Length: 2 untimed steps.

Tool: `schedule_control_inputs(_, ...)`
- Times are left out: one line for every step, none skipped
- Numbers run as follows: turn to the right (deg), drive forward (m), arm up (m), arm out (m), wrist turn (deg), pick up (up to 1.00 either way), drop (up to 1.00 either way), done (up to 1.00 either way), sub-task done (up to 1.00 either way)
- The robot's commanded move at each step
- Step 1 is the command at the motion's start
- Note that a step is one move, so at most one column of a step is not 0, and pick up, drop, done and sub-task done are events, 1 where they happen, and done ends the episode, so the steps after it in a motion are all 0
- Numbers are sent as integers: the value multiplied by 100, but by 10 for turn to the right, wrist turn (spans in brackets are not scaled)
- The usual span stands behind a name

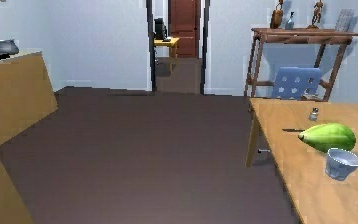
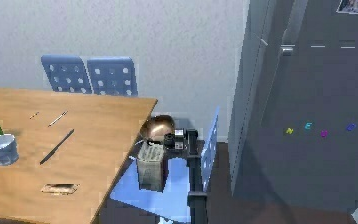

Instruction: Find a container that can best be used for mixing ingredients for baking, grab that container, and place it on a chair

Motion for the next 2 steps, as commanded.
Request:
schedule_control_inputs(0, 0, 0, 0, 90, 0, 0, 0, 0)
schedule_control_inputs(0, 0, -30, 0, 0, 0, 0, 0, 0)
